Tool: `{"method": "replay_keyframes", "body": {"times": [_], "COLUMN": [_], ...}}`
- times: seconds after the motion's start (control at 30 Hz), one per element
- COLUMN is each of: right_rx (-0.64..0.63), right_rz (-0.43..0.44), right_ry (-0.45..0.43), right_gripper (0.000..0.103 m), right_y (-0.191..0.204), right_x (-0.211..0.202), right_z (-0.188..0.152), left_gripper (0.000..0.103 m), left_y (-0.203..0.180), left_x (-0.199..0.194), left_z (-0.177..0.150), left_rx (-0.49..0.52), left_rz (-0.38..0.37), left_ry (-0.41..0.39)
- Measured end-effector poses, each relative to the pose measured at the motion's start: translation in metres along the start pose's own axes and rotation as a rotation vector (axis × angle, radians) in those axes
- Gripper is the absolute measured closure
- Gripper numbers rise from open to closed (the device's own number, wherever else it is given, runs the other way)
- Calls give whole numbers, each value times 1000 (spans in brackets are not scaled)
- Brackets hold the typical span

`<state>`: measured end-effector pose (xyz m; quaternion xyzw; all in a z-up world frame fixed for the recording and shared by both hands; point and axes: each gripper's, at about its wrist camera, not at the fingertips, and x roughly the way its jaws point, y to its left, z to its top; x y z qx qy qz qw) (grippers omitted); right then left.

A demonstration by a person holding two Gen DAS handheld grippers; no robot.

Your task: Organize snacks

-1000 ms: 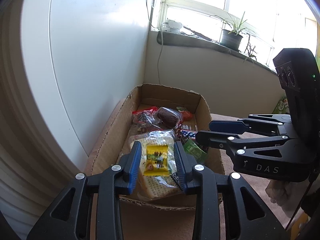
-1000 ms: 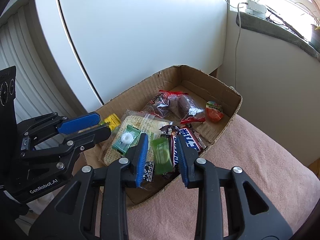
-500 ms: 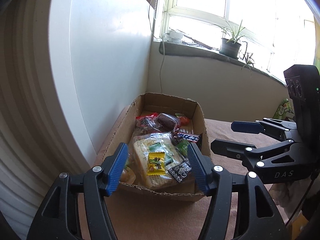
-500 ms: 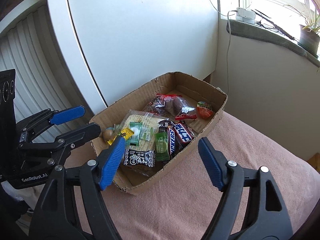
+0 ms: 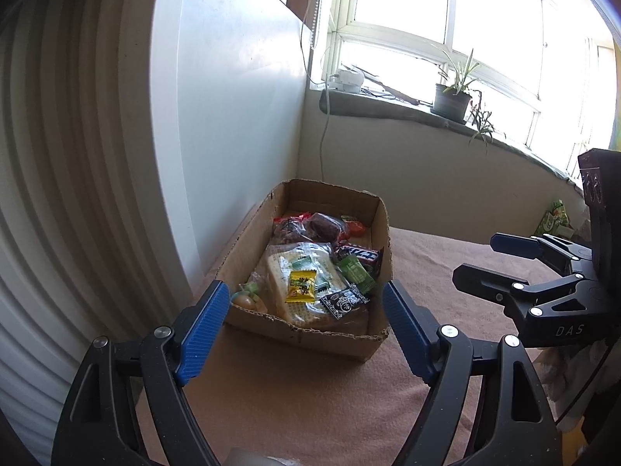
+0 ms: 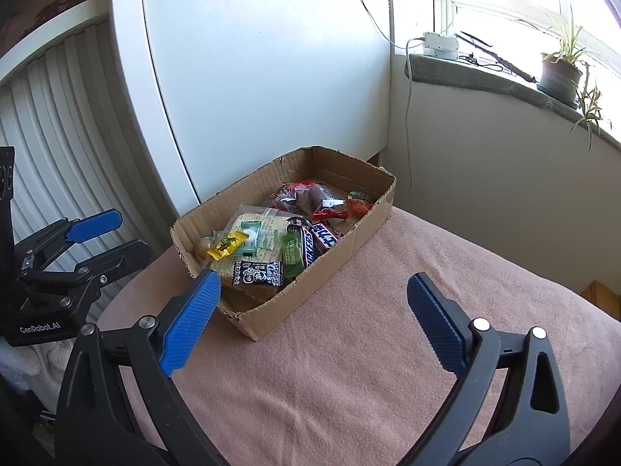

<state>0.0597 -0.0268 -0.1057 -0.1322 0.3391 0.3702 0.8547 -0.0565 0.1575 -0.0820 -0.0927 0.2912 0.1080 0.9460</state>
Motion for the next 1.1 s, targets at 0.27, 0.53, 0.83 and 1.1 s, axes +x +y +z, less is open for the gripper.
{"method": "replay_keyframes", "body": {"times": [0.27, 0.53, 0.83, 1.1], "right_rx": [-13, -12, -22, -18], "right_rz": [-18, -25, -39, -41], "right_ry": [-15, -22, -22, -13], "right_gripper": [4, 4, 4, 4], "right_y": [2, 3, 2, -2], "right_x": [-12, -17, -21, -20], "right_z": [-5, -10, -12, -18], "left_gripper": [22, 22, 22, 22], "left_y": [-10, -15, -17, -22], "left_x": [-7, -14, -14, -15], "left_z": [0, -2, -4, -6], "left_rx": [17, 25, 27, 49], "left_rz": [5, 6, 5, 12], "left_ry": [-18, -30, -29, -50]}}
